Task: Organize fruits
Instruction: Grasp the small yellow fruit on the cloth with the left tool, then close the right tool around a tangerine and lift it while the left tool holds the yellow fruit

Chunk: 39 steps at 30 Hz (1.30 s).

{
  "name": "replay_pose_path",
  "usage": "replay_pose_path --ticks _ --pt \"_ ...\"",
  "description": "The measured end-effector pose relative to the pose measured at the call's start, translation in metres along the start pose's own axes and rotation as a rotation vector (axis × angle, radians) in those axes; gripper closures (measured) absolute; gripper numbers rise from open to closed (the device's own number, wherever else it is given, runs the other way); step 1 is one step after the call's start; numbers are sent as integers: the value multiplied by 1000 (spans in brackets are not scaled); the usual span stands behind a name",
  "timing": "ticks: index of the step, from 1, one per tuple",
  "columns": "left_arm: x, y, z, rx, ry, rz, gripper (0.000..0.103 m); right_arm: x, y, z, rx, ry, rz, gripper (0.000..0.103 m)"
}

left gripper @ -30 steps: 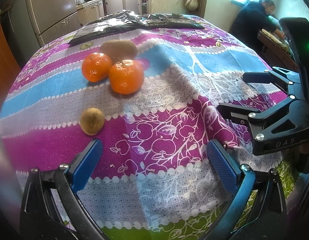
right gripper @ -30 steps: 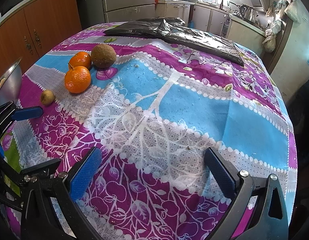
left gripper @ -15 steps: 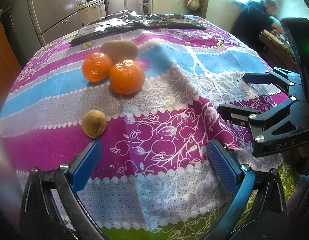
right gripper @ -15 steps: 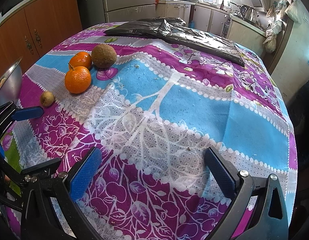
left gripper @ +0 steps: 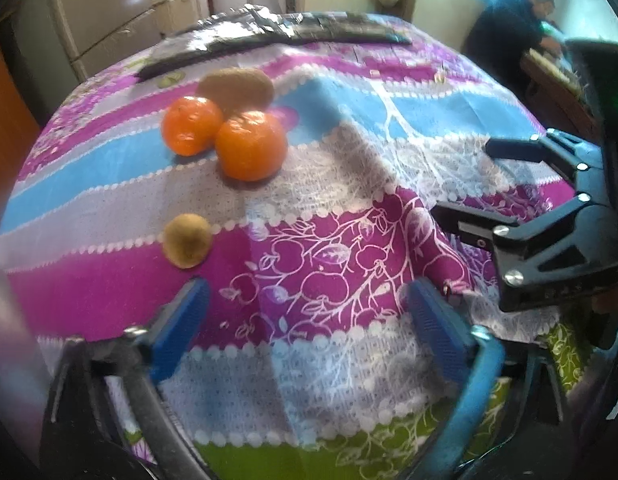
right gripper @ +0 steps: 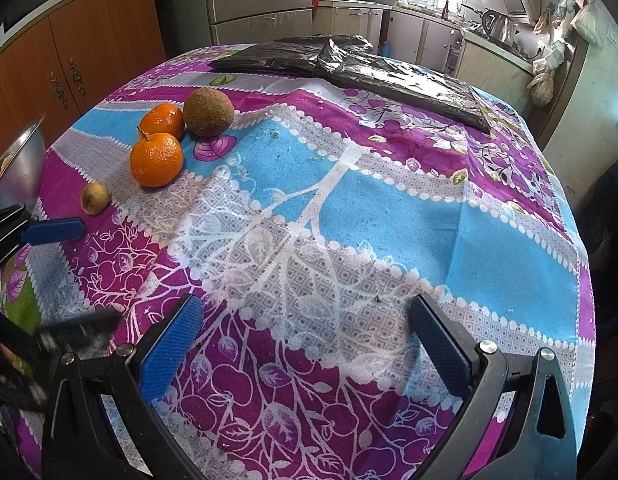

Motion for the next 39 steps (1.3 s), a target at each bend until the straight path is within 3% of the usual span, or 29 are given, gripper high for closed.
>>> replay_pose_path --ticks 7,12,18,23,29,33,39 --pt "11 23 -18 120 -86 -33 47 0 0 0 0 0 0 0" --pt "3 39 -27 201 -96 -112 47 0 0 0 0 0 0 0" --pt "-8 41 -21 203 -59 -100 49 0 0 0 1 -1 1 0" --pt "-11 41 -20 212 -39 -66 76 0 3 0 22 9 -1 0" --pt "-3 40 -25 206 -45 -49 76 0 4 -7 75 98 -41 0" --pt "20 39 -37 207 -84 -30 76 23 1 -23 73 36 -51 0" --pt "53 41 -55 218 -130 -11 76 40 9 -71 89 -36 -149 4"
Point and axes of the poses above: each gripper's, at about its wrist camera, not at the fingertips, and x roughly against the way its jaws point, y to its left, z to its underside, the point moved 2 cm from there along -x, roughly the way its jaws point, and after that the axes turned 5 degrees about x, right-handed, at the moved point
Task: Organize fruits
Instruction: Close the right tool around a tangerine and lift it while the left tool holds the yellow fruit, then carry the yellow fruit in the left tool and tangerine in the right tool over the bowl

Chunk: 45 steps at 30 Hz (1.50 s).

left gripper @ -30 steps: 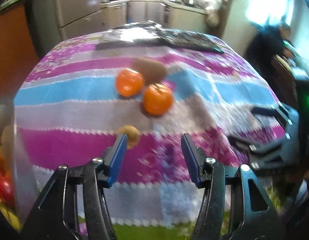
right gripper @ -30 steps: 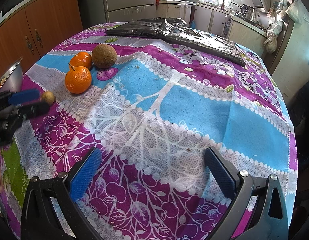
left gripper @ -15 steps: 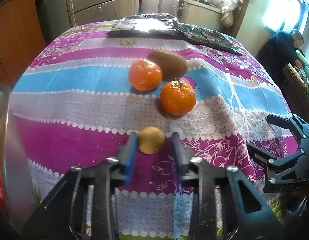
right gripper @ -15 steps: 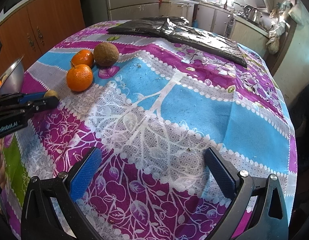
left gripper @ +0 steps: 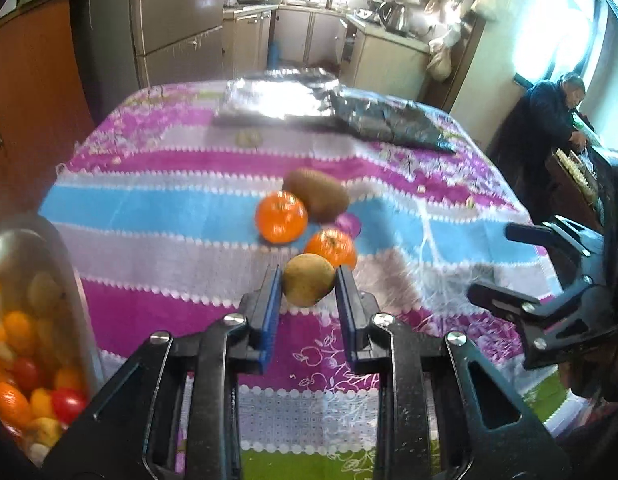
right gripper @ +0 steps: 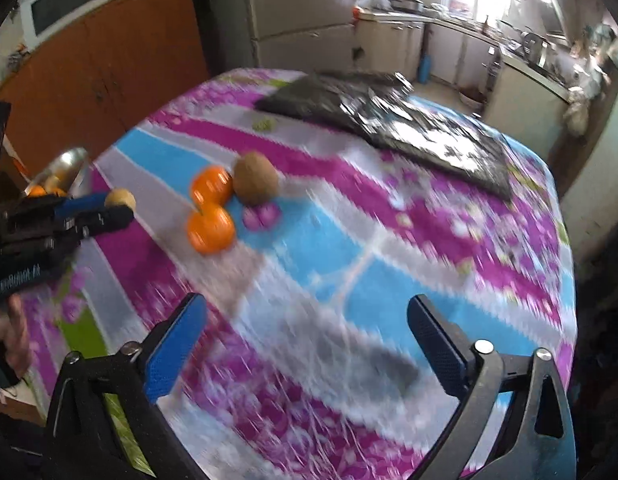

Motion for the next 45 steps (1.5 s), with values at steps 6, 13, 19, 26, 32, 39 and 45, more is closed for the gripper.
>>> replay_pose_path --ticks 6,13,19,26,32,39,45 --pt "10 4 -10 1 -17 -3 76 -26 7 -44 23 22 -144 23" --pt "14 11 -9 19 -7 5 76 -57 33 -59 71 90 -245 27" --pt "17 16 -12 20 -12 3 76 -76 52 -61 117 113 -250 28" --pt "15 21 -10 23 0 -3 76 -98 61 -57 161 149 -197 37" --pt "14 22 -9 19 10 -6 76 -104 61 -49 160 181 -196 56" --pt "16 25 -10 23 11 -16 76 -63 48 -57 109 123 -162 57" --pt "33 31 -21 22 -11 -31 76 -1 48 -81 59 30 -162 57"
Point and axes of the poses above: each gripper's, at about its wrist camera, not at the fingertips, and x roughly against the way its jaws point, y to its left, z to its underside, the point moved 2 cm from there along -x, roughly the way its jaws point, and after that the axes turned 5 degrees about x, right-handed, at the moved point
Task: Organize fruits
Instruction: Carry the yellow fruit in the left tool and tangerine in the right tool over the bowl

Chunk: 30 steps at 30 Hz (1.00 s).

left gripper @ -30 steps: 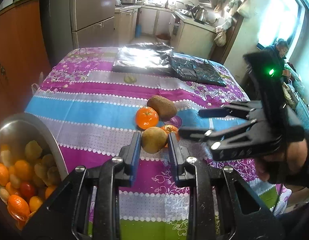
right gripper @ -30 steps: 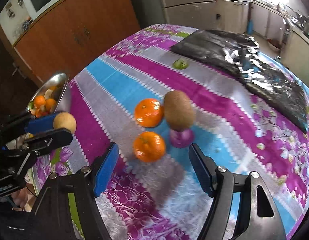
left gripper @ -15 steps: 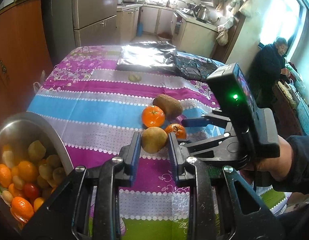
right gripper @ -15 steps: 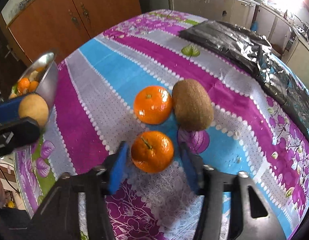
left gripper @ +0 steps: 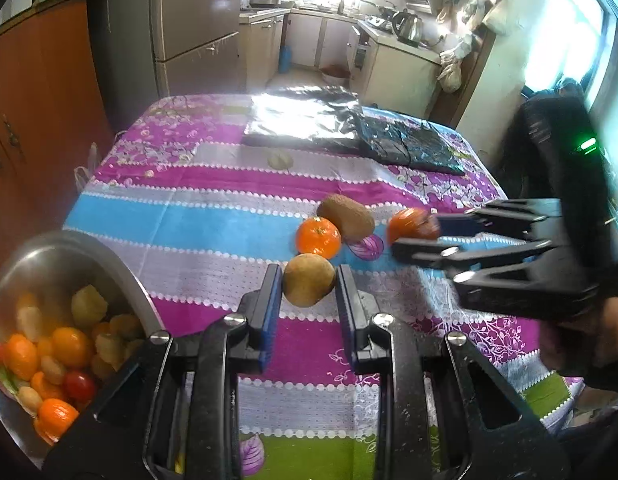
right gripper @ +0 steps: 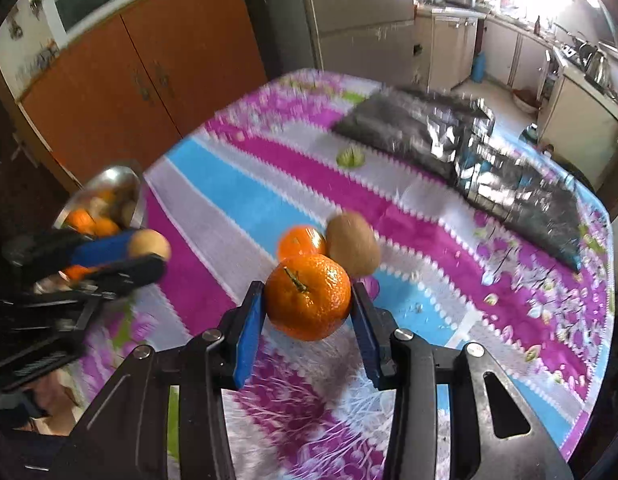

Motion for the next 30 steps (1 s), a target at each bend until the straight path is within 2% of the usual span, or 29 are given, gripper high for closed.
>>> replay_pose_path --ticks 8,13,19,22,25,30 --pt "46 30 -9 30 -52 -48 76 33 46 -40 45 -90 -60 57" --pt "59 69 -12 85 -67 -116 76 19 82 -61 92 -95 -112 57" --pt "63 121 -19 154 -76 -181 76 -11 138 -83 138 -55 -192 57" --pt "59 140 -20 168 -56 -203 76 -27 158 -87 153 -24 -212 57" --pt "46 154 -16 160 -3 -213 76 -48 180 -89 177 22 -211 57" --pt "35 170 -4 167 61 -207 76 -69 195 -85 185 63 -201 57"
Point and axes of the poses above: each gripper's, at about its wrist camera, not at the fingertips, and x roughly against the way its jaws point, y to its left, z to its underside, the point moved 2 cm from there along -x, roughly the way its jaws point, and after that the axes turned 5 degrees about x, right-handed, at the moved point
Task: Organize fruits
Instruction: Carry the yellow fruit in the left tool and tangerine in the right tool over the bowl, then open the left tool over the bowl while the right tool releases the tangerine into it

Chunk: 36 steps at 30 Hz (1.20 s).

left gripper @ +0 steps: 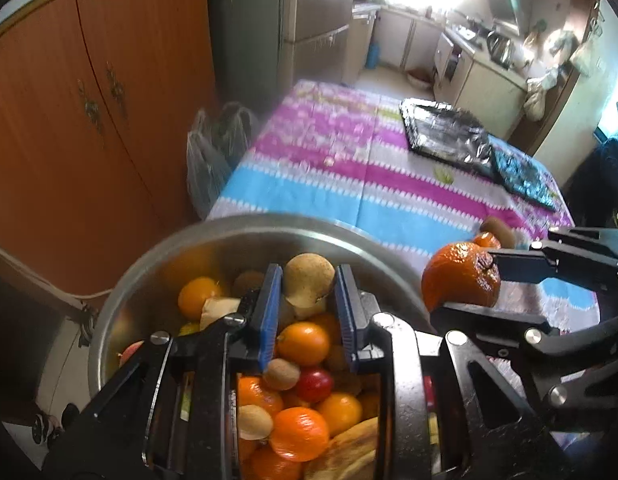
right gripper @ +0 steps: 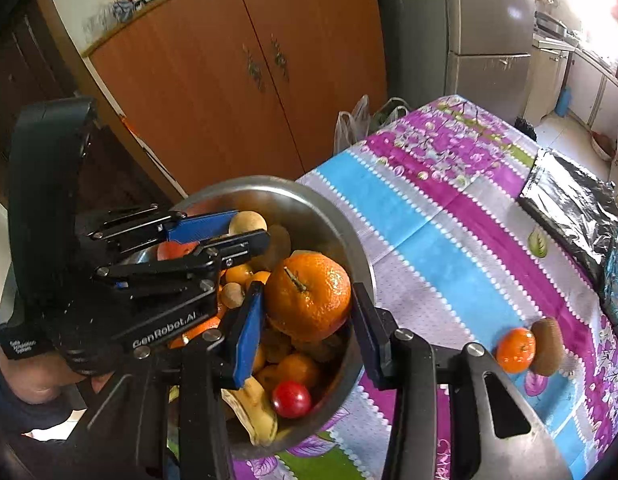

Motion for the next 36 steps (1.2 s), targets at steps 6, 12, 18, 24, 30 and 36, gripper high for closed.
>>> replay_pose_path --ticks 6,12,18,24,30,36 --pt "-6 15 9 -5 40 7 76 -19 8 -2 -2 26 5 57" --pt "-12 23 7 -13 49 16 76 -30 11 -3 -14 45 14 57" --pt "-21 26 6 -23 72 24 75 -37 11 0 -26 65 18 57" --pt "-29 26 8 -24 88 30 75 -48 7 7 -36 98 19 57" --pt "-31 27 7 -22 91 28 75 -51 6 7 -33 106 14 57" --pt "-34 26 7 -25 98 24 75 -51 7 7 -30 110 11 57"
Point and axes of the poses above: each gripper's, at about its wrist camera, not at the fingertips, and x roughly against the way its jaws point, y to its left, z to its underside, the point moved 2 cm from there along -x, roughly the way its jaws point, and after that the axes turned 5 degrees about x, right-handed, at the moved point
